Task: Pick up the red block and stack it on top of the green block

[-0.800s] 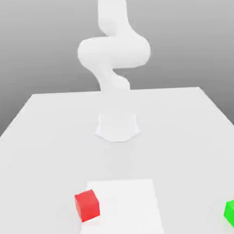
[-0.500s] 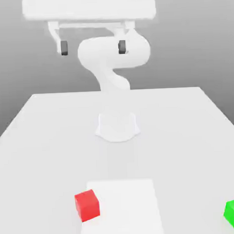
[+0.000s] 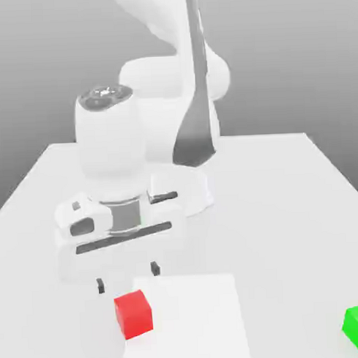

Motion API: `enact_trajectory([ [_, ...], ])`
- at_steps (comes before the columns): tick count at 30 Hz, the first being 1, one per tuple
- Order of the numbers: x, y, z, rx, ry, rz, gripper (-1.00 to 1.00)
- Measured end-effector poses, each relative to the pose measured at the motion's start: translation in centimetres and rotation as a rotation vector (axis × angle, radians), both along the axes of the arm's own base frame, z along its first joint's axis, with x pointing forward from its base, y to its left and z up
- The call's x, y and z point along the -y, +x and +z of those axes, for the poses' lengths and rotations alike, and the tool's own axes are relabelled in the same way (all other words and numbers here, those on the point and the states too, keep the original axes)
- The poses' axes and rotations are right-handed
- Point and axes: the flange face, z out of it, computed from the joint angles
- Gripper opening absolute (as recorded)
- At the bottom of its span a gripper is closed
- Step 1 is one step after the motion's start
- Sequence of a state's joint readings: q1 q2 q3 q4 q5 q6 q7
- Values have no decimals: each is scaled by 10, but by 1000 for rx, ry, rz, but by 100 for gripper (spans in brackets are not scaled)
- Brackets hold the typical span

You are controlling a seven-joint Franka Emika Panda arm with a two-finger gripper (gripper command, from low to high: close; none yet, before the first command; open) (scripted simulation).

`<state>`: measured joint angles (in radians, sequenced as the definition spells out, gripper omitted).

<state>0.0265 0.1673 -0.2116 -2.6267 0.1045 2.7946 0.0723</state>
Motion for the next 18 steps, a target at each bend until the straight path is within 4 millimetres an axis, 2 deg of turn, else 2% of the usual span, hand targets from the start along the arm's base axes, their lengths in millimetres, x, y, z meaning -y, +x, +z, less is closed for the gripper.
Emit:
enact_trajectory([
  [3,0,-2,-35,-5,0,3,0],
  [4,0,-2,-44,-5,0,3,-100],
  [11,0,-3,-45,-7,0,3,-100],
  [16,0,-2,4,-7,1,3,-100],
  [17,-7,1,13,-7,1,16,-100],
  [18,-27,12,17,-9,-1,54,-100],
])
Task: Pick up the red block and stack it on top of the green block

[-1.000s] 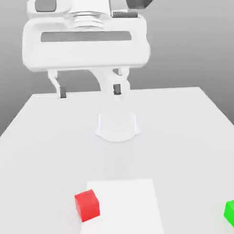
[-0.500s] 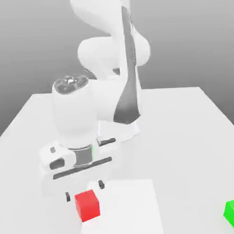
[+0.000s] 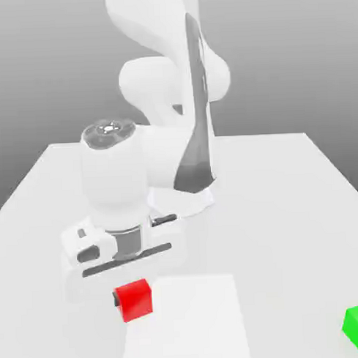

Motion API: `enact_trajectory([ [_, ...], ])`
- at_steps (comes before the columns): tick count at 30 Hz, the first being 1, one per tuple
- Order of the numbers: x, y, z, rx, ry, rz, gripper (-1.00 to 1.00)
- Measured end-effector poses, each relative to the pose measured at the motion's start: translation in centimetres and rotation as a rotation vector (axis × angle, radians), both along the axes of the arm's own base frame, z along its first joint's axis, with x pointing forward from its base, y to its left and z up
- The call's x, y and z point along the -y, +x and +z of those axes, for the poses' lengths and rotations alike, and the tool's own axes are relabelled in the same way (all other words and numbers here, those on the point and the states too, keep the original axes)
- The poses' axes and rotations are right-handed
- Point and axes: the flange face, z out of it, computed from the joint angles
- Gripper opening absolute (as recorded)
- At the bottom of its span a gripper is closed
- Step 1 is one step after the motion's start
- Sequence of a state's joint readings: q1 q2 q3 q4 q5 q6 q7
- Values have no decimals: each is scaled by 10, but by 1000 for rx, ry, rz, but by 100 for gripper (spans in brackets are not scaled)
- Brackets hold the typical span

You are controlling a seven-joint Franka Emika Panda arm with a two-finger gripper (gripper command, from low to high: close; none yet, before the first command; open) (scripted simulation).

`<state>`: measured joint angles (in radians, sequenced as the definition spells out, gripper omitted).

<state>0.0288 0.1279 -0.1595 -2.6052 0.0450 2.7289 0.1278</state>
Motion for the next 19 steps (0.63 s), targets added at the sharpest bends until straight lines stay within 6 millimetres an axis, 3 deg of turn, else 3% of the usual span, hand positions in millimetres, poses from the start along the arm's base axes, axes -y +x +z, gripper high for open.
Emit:
enact_trajectory([
  [3,-72,28,9,-3,-5,125,-100],
  [6,-146,41,15,-4,-7,239,-100],
  [11,-269,35,26,-2,-1,417,-100],
  [13,-319,28,13,-1,1,487,-100],
  [14,-339,25,-3,0,1,516,-100],
  [15,-349,23,-18,1,2,530,100],
  [19,-349,23,-18,1,2,530,100],
])
